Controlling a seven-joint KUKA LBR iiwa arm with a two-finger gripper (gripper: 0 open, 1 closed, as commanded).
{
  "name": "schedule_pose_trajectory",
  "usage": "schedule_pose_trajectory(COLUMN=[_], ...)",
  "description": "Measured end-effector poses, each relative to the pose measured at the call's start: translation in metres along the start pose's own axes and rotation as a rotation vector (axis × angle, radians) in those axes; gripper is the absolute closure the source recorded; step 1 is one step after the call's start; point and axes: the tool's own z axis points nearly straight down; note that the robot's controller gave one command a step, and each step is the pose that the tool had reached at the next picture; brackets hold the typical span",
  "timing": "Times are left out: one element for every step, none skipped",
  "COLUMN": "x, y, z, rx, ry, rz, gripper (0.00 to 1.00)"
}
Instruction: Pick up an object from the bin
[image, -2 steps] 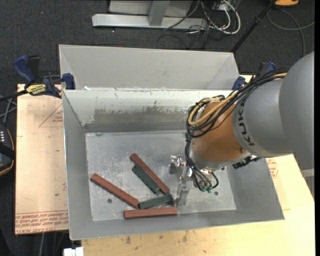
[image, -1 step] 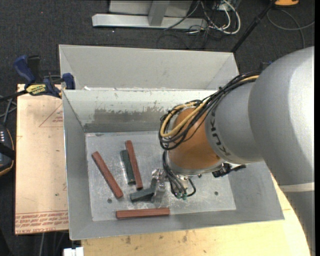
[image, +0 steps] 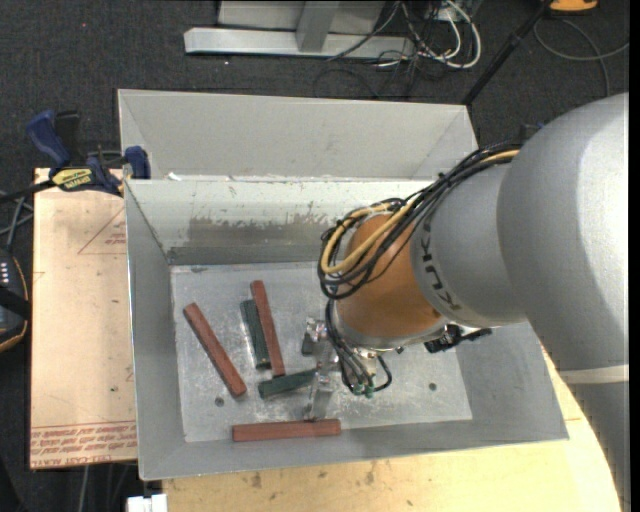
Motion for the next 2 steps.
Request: schedule_pose_trajectory(x=[0.0011, 0.0011], y=[-0.0002, -0.0002], z=[0.0000, -0.0001], rx=[0.001, 0.001], ry=[0.005, 0.004], rz=[-0.001, -0.001], gripper=[1.00, 1.00])
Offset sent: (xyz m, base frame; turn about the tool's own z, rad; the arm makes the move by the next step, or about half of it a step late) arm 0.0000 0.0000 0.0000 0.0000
